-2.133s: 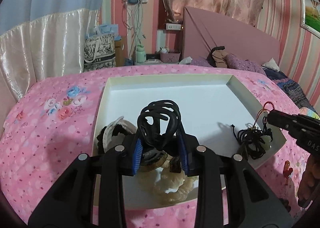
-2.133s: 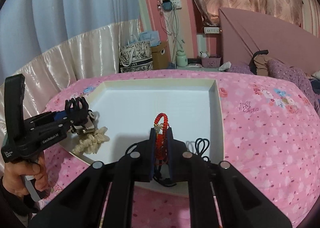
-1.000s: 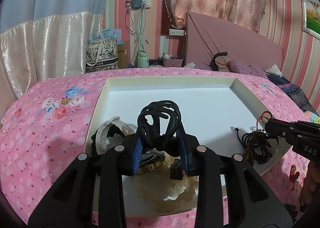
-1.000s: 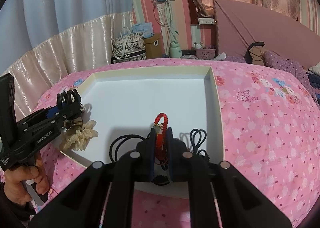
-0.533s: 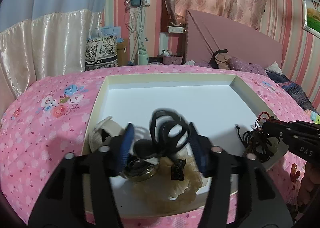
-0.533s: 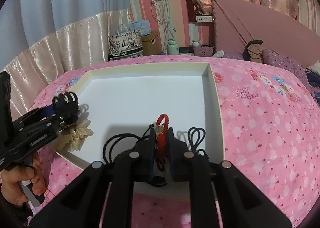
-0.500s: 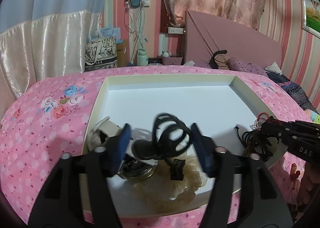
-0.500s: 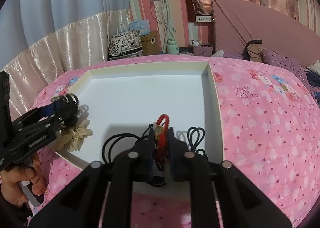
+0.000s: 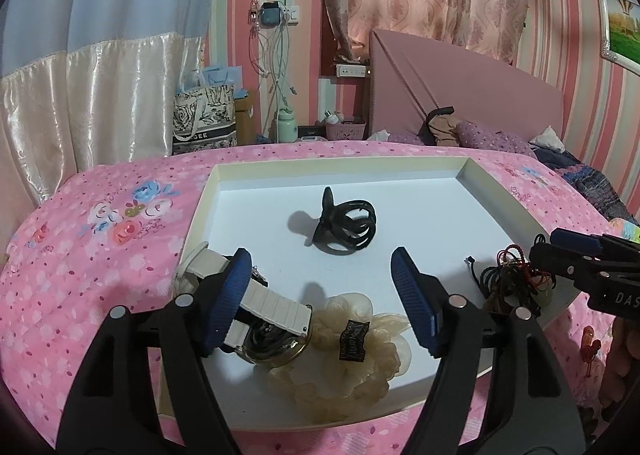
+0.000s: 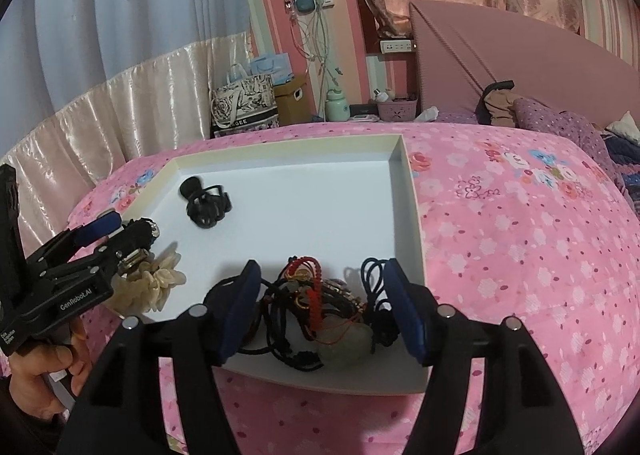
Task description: Organize jewelry
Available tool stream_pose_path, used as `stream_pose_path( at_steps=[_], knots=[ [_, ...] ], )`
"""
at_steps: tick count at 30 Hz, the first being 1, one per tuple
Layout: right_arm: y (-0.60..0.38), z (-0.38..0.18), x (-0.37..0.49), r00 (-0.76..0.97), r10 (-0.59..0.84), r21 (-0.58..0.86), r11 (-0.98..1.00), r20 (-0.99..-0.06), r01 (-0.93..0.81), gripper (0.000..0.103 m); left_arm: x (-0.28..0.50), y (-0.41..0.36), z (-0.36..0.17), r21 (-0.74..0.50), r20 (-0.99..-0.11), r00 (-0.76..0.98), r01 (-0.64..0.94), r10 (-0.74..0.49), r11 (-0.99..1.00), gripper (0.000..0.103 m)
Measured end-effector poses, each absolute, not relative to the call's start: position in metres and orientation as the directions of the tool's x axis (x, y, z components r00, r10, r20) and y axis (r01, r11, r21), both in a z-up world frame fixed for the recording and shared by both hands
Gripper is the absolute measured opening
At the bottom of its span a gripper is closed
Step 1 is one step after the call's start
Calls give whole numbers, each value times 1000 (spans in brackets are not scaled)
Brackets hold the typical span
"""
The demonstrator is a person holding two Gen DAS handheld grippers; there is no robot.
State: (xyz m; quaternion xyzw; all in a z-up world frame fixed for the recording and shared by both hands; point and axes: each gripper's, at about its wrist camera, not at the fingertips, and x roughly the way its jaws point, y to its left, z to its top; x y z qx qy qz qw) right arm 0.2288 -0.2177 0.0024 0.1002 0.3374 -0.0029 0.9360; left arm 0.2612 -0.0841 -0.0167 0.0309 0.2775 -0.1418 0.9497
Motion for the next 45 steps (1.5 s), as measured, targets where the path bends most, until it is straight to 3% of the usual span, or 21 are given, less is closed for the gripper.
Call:
stream_pose_path(
  at_steps=[42, 45],
  knots=[
    [-227, 4, 225, 775, 65, 195, 978, -629, 76, 64, 259, -79, -13, -27, -520, 817, 274, -248, 961, 81],
    [-226, 4, 225, 778, 61, 195, 978, -625, 80, 74, 256, -77, -13, -28, -515, 819, 278, -252, 960, 85]
  ],
)
